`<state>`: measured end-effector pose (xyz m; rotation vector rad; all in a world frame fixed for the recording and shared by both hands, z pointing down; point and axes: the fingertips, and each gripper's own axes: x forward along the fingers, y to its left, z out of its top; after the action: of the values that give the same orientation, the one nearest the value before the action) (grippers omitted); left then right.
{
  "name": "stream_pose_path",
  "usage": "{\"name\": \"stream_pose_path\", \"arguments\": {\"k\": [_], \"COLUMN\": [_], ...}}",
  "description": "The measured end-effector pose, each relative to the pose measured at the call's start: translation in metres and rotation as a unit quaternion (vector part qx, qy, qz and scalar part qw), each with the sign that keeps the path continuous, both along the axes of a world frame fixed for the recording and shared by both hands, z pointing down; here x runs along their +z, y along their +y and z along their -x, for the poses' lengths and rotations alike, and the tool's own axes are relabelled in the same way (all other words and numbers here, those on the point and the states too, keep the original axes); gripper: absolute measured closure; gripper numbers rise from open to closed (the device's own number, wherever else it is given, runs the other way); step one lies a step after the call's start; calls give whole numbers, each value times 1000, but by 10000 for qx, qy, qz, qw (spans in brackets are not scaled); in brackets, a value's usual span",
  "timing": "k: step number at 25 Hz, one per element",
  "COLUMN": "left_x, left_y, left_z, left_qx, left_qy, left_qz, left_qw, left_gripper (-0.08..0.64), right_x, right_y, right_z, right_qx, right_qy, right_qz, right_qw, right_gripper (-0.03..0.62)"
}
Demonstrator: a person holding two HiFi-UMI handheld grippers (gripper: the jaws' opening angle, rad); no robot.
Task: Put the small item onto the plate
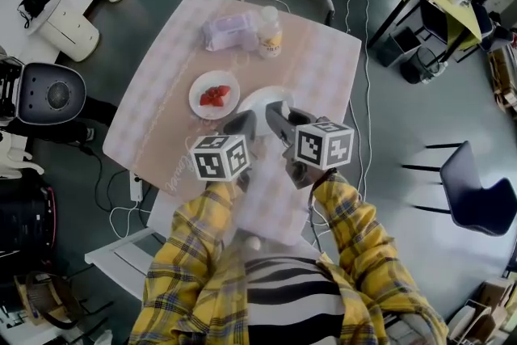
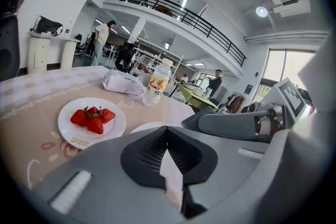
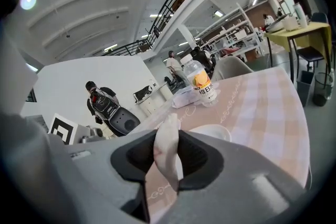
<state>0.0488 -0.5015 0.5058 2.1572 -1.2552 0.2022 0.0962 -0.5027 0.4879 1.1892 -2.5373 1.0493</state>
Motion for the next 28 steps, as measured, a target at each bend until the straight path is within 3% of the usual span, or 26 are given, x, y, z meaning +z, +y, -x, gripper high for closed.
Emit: {"name": "stream_pose_path", "arguments": {"k": [16,25,28], "left_x": [27,36,36], "left_y": [-21,-21,-21], "left_z": [4,2,2], "left_qx": [32,99,106], "left_qy": [-302,-425,-453], "left_qz": [175,174,175], "left_qw": [9994,9989,9988], "left_gripper": [567,566,565], "right_x": [64,69,66], "right_y": [-36,-37,-39], "right_z": [23,32,31], "right_qx": [-353,-624,-683], "right_qy": [224,370,530], "right_qz": [615,609,416], "right_qw": [9972,9955,9954], "right_gripper": [486,485,470]}}
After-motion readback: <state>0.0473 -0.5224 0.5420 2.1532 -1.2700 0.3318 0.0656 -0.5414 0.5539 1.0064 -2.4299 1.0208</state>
